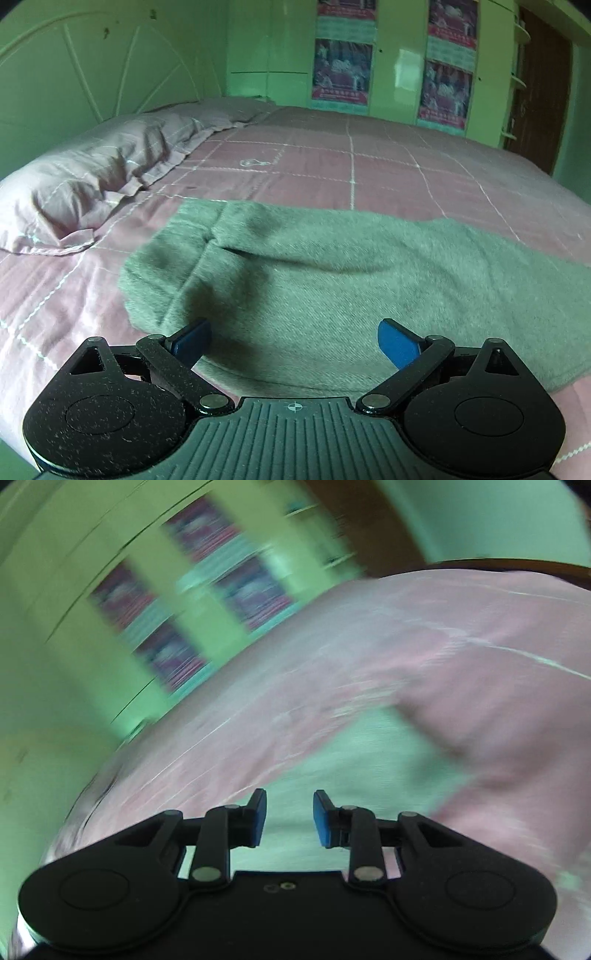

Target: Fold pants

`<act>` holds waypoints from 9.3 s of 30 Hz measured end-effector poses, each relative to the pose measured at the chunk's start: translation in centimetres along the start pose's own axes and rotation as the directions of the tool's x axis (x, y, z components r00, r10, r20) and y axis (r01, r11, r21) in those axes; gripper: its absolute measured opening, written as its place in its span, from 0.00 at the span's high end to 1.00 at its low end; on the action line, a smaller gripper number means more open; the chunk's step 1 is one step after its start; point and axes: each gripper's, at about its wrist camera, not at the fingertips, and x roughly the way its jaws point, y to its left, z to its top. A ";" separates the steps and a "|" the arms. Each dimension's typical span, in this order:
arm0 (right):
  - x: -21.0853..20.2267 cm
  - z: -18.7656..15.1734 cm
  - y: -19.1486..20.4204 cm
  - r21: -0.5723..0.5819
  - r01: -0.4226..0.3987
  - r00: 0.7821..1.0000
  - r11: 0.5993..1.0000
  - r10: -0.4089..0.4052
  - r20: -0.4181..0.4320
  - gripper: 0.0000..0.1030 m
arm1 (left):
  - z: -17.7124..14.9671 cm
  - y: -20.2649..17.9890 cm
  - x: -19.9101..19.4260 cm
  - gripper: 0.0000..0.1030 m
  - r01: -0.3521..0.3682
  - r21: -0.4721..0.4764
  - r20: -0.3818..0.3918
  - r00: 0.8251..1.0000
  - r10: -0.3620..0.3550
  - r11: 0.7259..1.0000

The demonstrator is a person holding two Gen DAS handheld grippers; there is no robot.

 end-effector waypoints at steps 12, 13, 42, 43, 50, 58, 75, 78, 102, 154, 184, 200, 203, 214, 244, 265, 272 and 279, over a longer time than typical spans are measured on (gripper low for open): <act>24.7 -3.7 26.6 -0.234 -0.505 0.771 0.831 0.313 -0.554 0.78 | 1.4 9.5 1.8 0.07 -0.121 -0.338 -0.089 0.991 0.096 0.933; 26.1 -4.4 28.1 -0.234 -0.516 0.756 0.824 0.310 -0.576 0.78 | 1.0 10.0 2.3 0.10 -0.104 -0.367 -0.096 0.993 0.073 0.924; 23.9 -4.5 30.7 -0.371 -0.435 0.851 0.821 0.239 -0.467 0.87 | 0.1 10.2 -0.2 0.55 0.038 -0.280 0.057 0.998 -0.023 0.959; 21.6 -3.9 29.8 -0.377 -0.434 0.858 0.818 0.247 -0.450 0.86 | 0.6 9.4 -1.1 0.55 0.040 -0.240 0.080 0.997 -0.021 0.970; 10.6 -6.5 20.0 -0.319 -0.328 0.894 0.889 0.183 -0.409 0.85 | 1.1 -0.4 -0.8 0.55 0.194 0.050 0.053 0.979 -0.196 0.980; 5.7 -7.9 12.9 -0.254 -0.160 0.948 0.954 0.077 -0.309 0.88 | -1.0 -0.9 -2.4 0.55 0.183 0.041 0.026 0.982 -0.185 0.982; 10.3 -12.6 9.3 0.400 -0.154 0.881 0.903 0.309 -0.359 0.97 | -2.4 -3.2 -1.3 0.55 0.263 -0.033 -0.029 0.964 -0.264 0.964; 9.2 -12.1 10.9 0.293 -0.187 0.896 0.938 0.285 -0.340 1.00 | -2.6 -2.9 -0.8 0.55 0.262 -0.051 -0.031 0.964 -0.264 0.964; -3.2 -4.8 -4.1 0.381 0.068 0.987 0.922 -0.118 0.112 0.77 | -1.1 -0.8 0.3 0.50 0.183 -0.010 -0.023 0.983 -0.183 0.983; 25.5 -21.3 37.0 -0.146 -0.510 0.710 0.848 0.319 -0.628 0.88 | 2.7 1.4 6.0 0.35 -0.067 0.030 -0.002 0.998 0.067 0.997; -3.0 -6.4 -2.6 0.182 0.174 0.975 0.968 -0.196 0.109 0.62 | -0.3 2.9 2.9 0.45 -0.028 0.200 0.067 0.998 0.015 0.979; -0.2 -3.8 -7.6 0.431 0.237 0.952 0.870 -0.297 0.075 0.80 | -0.3 2.7 2.3 0.23 0.075 0.176 0.039 0.996 -0.083 0.982; -1.6 -4.0 -6.9 0.424 0.208 0.950 0.881 -0.286 0.127 0.76 | -0.4 2.7 2.2 0.23 0.084 0.194 0.031 0.995 -0.092 0.977; 0.0 -3.0 -6.9 0.415 0.165 0.963 0.894 -0.237 0.126 1.00 | -0.2 2.9 2.3 0.23 0.091 0.178 0.026 0.995 -0.097 0.980; -0.4 -6.9 0.2 0.289 0.020 0.997 0.957 -0.042 0.070 0.79 | -0.7 2.1 -1.4 0.23 0.068 0.179 0.081 0.993 -0.083 0.982; 0.6 -4.4 -9.4 0.474 0.070 0.987 0.878 -0.129 0.092 0.99 | -3.1 -2.7 -0.1 0.20 0.158 0.050 0.027 0.987 -0.159 0.986; 0.2 -5.2 -9.9 0.433 0.101 0.988 0.896 -0.142 0.063 0.99 | -3.0 -2.6 0.5 0.18 0.159 0.052 0.011 0.987 -0.160 0.986; -0.3 -5.6 -9.6 0.476 0.058 0.989 0.878 -0.115 0.091 0.92 | -0.8 -6.4 -1.5 0.18 0.185 0.105 0.036 0.981 -0.190 0.977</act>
